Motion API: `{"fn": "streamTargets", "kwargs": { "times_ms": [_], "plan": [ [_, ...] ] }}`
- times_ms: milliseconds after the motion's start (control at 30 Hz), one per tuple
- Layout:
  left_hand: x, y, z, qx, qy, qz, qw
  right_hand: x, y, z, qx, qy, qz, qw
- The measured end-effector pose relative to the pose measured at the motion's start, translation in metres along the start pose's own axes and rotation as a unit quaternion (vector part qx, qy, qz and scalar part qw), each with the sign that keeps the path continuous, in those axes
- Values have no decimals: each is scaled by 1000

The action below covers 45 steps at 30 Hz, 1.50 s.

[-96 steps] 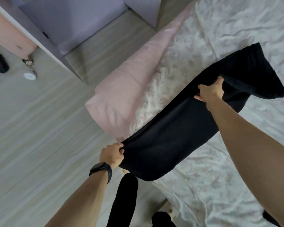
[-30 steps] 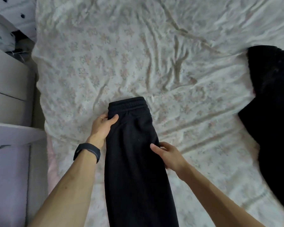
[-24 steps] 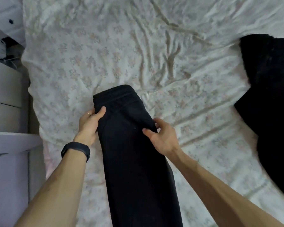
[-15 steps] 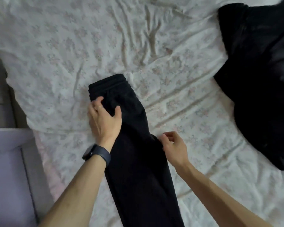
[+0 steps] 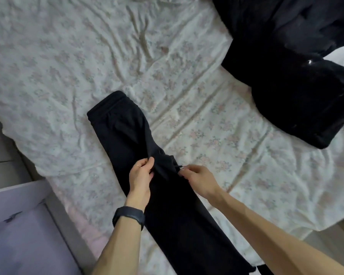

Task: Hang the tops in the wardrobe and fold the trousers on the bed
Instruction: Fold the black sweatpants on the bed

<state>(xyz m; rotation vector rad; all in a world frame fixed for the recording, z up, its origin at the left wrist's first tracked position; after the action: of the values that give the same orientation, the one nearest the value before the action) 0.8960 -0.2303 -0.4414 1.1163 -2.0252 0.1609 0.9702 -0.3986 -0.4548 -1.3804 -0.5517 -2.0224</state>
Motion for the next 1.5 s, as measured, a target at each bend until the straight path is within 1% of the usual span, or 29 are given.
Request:
{"fn": "streamTargets", "kwargs": {
  "times_ms": [33,100,167,267,333,367,433,467,500,533,600,633,667,733,800,833,867,900,933,967,1033,1067,1133,1200,1267,1333,1400,1467,1500],
  "plan": [
    [3,7,3,21,11,14,1000,2,-2,2,-27,-2,31,999],
    [6,13,6,9,10,27,1000,2,-5,7,-75,-9,78,994],
    [7,12,4,8,-2,28,1000,1,-8,15,-83,-21,86,993],
    [8,7,2,-25,-25,32,999,0,-15,24,-51,-43,68,995],
    [8,3,1,-67,-49,41,996,-1,-19,35,-67,-31,47,996],
    [8,1,0,-92,-62,48,993,-3,-19,41,-76,-19,18,997],
    [10,-3,-2,-154,-92,64,982,-8,-13,52,-42,22,-77,996],
    [10,-6,-1,-205,-111,78,969,-10,-8,54,-26,40,-122,991],
    [8,-8,2,-273,-130,90,949,-11,-3,53,-38,47,-149,987],
    [8,-11,5,-353,-144,98,919,-14,2,49,-74,38,-155,984],
    [7,-17,12,-495,-154,107,848,-18,13,31,-210,-24,-126,969],
    [7,-19,16,-532,-147,105,827,-20,18,23,-264,-45,-122,956],
    [5,-22,18,-544,-138,96,822,-24,25,20,-269,-47,-132,953],
    [1,-26,20,-546,-146,67,822,-31,33,21,-174,-10,-169,970],
    [0,-26,18,-549,-186,27,814,-34,36,32,-33,63,-181,981],
    [-2,-23,19,-556,-210,8,804,-34,32,41,50,92,-177,979],
    [-3,-19,20,-572,-236,-4,786,-34,27,49,139,113,-174,968],
    [-5,-16,22,-584,-260,-8,769,-38,21,57,225,134,-173,949],
    [-7,-13,23,-589,-275,-7,760,-42,14,64,289,156,-169,929],
    [-12,-10,23,-583,-282,-8,762,-50,8,75,334,171,-155,914],
    [-21,-5,21,-560,-276,1,781,-63,1,93,360,167,-110,911],
    [-27,-1,20,-545,-258,5,798,-71,-1,101,365,163,-97,912],
    [-38,10,22,-537,-197,18,820,-81,2,109,356,168,-131,910],
    [-44,16,22,-569,-142,47,808,-82,8,102,348,159,-185,905],
    [-48,14,17,-578,-114,54,806,-82,1,95,366,164,-207,892],
    [-51,2,6,-586,-132,30,799,-82,-10,101,338,185,-180,905],
    [-61,-3,-8,-583,-211,-23,784,-90,-26,128,325,204,-137,913],
    [-80,1,-19,-588,-284,-42,756,-106,-41,161,360,221,-119,898],
    [-91,7,-23,-586,-295,-39,754,-113,-44,176,374,230,-126,890]
  ]
}}
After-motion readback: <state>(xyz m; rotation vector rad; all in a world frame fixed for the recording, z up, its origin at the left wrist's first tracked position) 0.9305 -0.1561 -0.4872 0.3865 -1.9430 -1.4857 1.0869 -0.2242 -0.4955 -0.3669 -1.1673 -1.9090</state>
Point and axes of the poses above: each hand's wrist, its own x-axis away from the middle knuckle, its own y-axis out of the back of the hand, z = x × y, the point moved 1 cm from there along -x, towards the middle knuckle, and after that the axes turned 10 degrees about -y, right-handed, at the moved point
